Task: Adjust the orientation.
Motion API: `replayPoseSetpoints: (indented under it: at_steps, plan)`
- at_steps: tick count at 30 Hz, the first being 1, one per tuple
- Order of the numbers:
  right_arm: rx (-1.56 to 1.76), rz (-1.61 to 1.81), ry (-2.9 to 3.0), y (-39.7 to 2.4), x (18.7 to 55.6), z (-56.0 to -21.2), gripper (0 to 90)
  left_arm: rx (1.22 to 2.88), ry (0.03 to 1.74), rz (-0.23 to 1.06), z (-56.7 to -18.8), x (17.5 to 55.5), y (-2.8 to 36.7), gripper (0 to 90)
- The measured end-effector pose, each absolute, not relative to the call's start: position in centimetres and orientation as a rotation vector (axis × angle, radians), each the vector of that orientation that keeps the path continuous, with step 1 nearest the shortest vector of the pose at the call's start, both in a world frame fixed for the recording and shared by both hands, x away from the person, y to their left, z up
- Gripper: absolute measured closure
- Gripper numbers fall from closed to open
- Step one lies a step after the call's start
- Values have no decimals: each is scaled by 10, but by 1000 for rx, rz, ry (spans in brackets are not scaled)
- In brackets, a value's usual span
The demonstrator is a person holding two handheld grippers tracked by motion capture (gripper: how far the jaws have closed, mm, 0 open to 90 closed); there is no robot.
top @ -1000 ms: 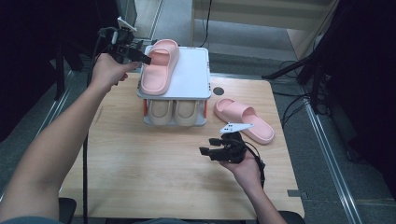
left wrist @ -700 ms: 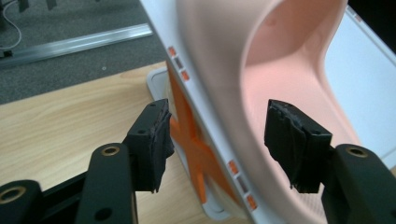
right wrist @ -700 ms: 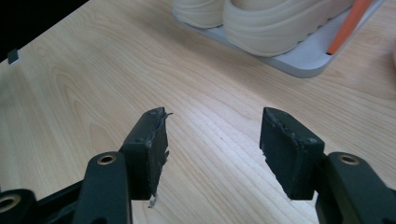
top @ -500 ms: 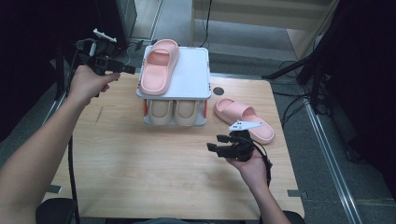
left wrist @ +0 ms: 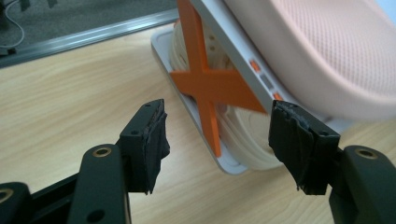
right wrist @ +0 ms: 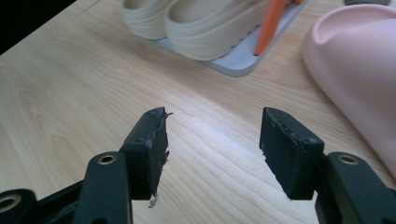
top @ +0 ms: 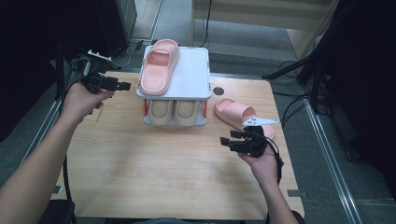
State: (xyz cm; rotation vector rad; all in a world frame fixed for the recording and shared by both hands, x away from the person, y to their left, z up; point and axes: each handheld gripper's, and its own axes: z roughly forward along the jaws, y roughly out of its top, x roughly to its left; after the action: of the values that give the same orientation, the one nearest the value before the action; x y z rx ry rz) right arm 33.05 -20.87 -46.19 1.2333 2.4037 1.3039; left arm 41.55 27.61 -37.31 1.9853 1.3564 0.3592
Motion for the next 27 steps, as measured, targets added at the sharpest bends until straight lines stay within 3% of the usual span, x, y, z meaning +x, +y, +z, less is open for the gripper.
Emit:
replayPoseSetpoints:
  at_steps: [17, 23, 27]
  plan:
    - [1313, 1226, 2324, -242, 369, -464, 497, 1966, 1357, 344, -418, 365, 270, 368]
    - [1365, 1235, 2278, -256, 388, -469, 580, 1976, 1357, 338, -429, 347, 269, 367]
    - [1377, 1204, 2208, -264, 397, -470, 733, 1958, 1357, 331, -435, 336, 268, 366]
